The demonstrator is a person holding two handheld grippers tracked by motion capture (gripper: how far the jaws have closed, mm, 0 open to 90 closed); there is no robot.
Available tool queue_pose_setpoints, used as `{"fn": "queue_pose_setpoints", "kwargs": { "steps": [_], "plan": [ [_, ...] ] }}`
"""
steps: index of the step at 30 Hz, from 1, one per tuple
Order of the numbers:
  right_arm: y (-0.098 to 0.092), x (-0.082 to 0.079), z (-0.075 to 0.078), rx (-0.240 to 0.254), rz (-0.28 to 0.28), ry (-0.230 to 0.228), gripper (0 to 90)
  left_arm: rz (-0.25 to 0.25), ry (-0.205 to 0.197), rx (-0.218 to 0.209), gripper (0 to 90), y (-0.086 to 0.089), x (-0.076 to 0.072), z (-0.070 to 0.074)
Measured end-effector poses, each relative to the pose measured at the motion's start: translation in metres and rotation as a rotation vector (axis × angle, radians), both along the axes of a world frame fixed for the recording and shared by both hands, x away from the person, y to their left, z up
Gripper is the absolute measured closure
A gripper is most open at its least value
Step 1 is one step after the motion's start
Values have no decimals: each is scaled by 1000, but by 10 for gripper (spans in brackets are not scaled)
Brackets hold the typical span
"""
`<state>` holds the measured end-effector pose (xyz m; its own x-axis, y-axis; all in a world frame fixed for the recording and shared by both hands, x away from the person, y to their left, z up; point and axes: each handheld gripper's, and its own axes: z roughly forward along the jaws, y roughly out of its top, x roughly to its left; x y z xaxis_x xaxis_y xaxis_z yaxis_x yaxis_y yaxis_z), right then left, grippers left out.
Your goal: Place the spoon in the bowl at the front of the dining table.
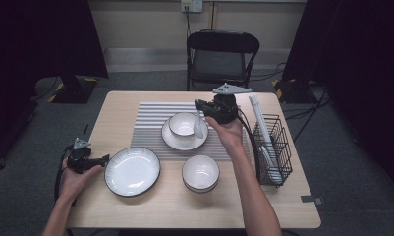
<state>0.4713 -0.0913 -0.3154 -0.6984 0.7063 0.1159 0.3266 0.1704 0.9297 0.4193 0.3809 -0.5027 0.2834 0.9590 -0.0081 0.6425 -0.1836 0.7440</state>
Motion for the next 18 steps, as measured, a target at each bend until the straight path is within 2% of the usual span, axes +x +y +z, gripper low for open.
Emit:
{"fn": "queue_pose_setpoints", "kwargs": {
  "steps": [8,18],
  "plan": [
    [1,10,-5,10,-2,10,865,0,0,0,175,0,0,0],
    [15,23,-7,8,-6,23,865,0,0,0,175,0,0,0]
  ]
}}
